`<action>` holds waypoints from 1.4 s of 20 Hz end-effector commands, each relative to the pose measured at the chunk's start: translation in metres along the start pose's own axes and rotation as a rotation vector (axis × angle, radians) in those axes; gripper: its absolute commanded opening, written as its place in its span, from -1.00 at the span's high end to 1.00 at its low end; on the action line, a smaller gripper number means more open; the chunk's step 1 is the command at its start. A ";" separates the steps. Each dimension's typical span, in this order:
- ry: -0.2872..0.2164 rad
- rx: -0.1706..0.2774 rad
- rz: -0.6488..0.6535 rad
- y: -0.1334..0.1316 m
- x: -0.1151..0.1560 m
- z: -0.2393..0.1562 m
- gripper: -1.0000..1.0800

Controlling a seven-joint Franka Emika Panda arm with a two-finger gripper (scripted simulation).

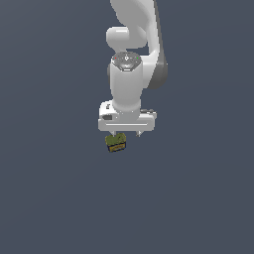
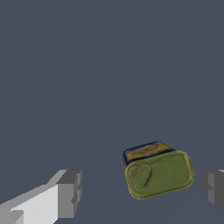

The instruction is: Pick up the object and move it to a goal position.

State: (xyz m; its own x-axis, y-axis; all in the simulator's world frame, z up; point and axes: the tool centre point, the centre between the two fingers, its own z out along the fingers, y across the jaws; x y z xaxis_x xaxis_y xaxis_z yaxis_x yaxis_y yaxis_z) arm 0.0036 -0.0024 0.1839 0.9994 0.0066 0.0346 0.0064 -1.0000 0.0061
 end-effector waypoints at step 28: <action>0.007 -0.018 0.068 0.020 -0.004 0.001 -0.92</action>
State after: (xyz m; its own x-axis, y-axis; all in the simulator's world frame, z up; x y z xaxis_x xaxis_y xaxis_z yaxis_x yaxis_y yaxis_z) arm 0.0007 -0.0218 0.1841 0.9982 -0.0411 0.0430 -0.0422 -0.9988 0.0236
